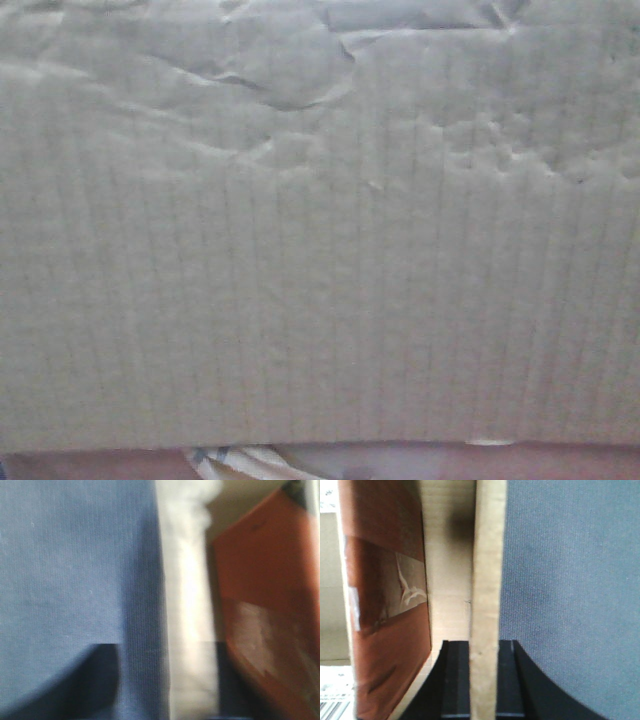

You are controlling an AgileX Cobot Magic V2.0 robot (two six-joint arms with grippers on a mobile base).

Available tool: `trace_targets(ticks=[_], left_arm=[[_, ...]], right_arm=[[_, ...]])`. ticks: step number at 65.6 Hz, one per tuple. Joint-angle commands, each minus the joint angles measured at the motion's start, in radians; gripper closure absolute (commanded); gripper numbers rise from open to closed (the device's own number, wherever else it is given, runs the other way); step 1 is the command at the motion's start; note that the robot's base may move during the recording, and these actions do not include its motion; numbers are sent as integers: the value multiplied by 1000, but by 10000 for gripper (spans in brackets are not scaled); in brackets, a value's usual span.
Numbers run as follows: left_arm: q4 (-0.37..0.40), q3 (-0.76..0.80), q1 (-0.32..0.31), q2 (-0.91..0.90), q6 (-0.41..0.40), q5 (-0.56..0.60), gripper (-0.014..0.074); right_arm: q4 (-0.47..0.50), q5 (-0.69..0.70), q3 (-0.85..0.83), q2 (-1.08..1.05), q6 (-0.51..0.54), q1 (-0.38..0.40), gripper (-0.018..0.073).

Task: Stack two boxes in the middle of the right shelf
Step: 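Lift the stacked boxes off the grey workbench with both grippers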

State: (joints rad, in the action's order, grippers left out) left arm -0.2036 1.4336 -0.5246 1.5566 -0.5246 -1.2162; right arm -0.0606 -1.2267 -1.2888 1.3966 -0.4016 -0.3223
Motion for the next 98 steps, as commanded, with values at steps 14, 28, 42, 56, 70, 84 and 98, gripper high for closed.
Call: trace_targets(ticks=[14, 28, 42, 56, 70, 84, 98], left_arm=[[8, -3, 2, -5, -16, -5, 708], [-106, -3, 0, -54, -113, -5, 708], [-233, 68, 1, -115, -140, 27, 708], [-366, 258, 1, -118, -140, 85, 708], [-430, 399, 1, -118, -138, 158, 708], [-450, 416, 1, -118, -138, 152, 708], [-444, 416, 1, -116, -138, 154, 708]], right_arm=[[-106, 6, -5, 0, -34, -31, 711], [-200, 6, -66, -17, -87, -72, 711], [-235, 60, -150, -26, -87, -74, 711], [-263, 209, -236, -26, -87, -74, 711], [-279, 350, -326, -26, -87, -74, 711], [-331, 371, -390, -26, -135, -67, 711], [-419, 373, -392, -22, -165, -67, 711]])
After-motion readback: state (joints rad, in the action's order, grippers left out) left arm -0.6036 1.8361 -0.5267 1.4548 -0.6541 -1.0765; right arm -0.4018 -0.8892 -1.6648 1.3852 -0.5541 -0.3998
